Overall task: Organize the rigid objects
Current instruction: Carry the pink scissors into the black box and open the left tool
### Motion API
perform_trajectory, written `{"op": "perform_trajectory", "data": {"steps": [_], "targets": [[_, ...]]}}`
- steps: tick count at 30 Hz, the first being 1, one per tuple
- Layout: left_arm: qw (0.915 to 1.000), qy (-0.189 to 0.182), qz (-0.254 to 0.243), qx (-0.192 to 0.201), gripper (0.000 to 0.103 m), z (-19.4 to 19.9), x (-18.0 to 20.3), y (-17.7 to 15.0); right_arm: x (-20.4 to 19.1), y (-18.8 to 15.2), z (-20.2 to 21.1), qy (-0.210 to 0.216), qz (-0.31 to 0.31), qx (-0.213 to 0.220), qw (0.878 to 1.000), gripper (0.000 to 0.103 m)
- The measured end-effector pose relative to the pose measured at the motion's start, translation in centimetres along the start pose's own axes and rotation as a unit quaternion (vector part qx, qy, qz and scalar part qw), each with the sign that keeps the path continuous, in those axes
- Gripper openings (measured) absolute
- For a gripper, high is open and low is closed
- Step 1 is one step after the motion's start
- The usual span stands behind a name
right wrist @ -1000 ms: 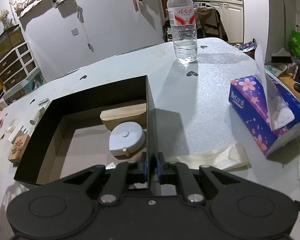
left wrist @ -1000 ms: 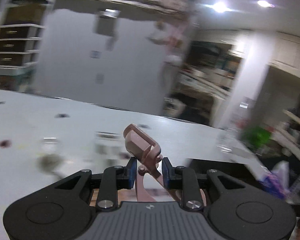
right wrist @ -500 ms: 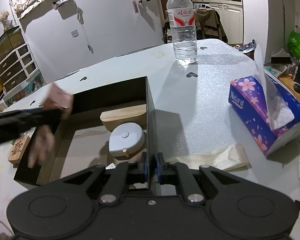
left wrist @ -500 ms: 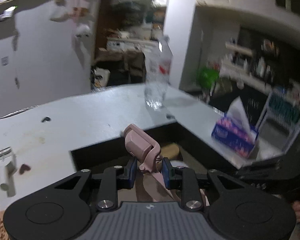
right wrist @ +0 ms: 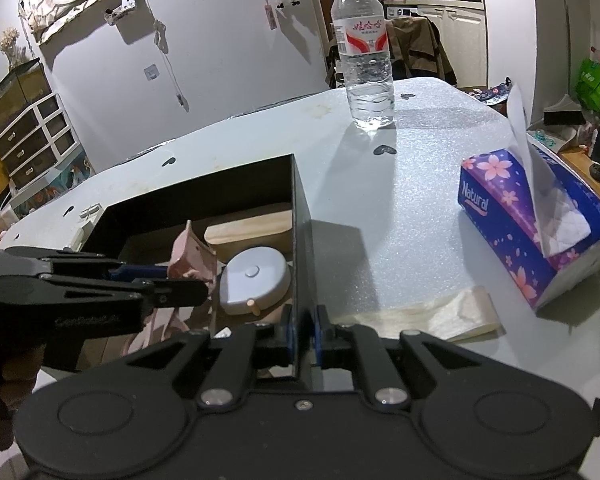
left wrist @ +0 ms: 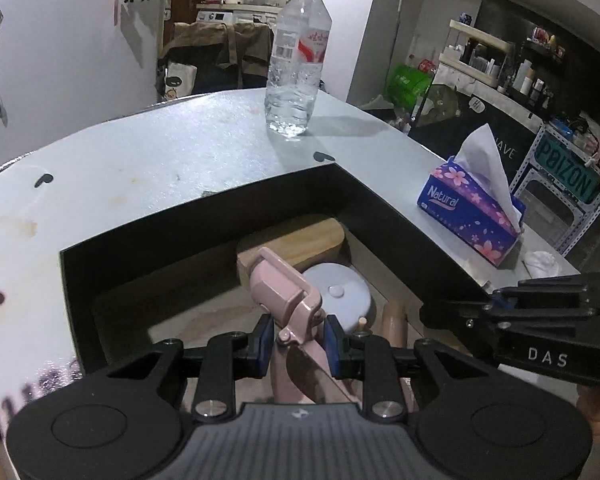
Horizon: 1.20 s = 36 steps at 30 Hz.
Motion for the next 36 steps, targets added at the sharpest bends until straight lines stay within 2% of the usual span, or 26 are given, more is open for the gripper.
{"op": "perform_trajectory", "data": {"steps": [4,11,17,19,21,23,36], "targets": [[0.9999,0.004,-0.01,-0.005,0.028,0.0,0.1,0.0,0.0,0.0,0.0,0.001,0.0,0.0,1.0,0.01],[0.9981,0.023,-0.057,-0.007,0.028,0.3,0.2,0.0,0.0,0.0,0.0,0.0,0.0,0.0,1.0,0.01],[0.9976,-0.001,-0.064,-0.026,0.03,-0.3,0.7,0.0,0.0,0.0,0.0,-0.001,0.001,0.0,1.0,0.01],[0.9981,-0.006,-0.056,-0.024,0.051,-0.2,0.6,0.0,0.1,0.0,0.0,-0.001,0.0,0.0,1.0,0.01],[0.9985,-0.005,-0.051,-0.02,0.058,0.0,0.6,-0.1,0.0,0.0,0.0,-0.001,0.001,-0.001,1.0,0.01],[0.9984,-0.006,-0.053,-0.019,0.06,0.2,0.6,-0.2,0.0,0.0,0.0,-0.001,0.001,-0.001,1.0,0.01],[0.9978,-0.011,-0.065,0.001,0.088,2.5,1.5,-0.3,0.0,0.0,0.0,0.0,0.0,-0.002,1.0,0.01]]}}
Point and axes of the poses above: each gripper's, at about its wrist camera, not at the fingertips, and z roughly against the way its jaws point, x to its right, y to its top, the point moved 2 cm from there along -z, roughly the way its jaws point, and after that the axes turned 7 degrees about -x, right-handed, at the moved point
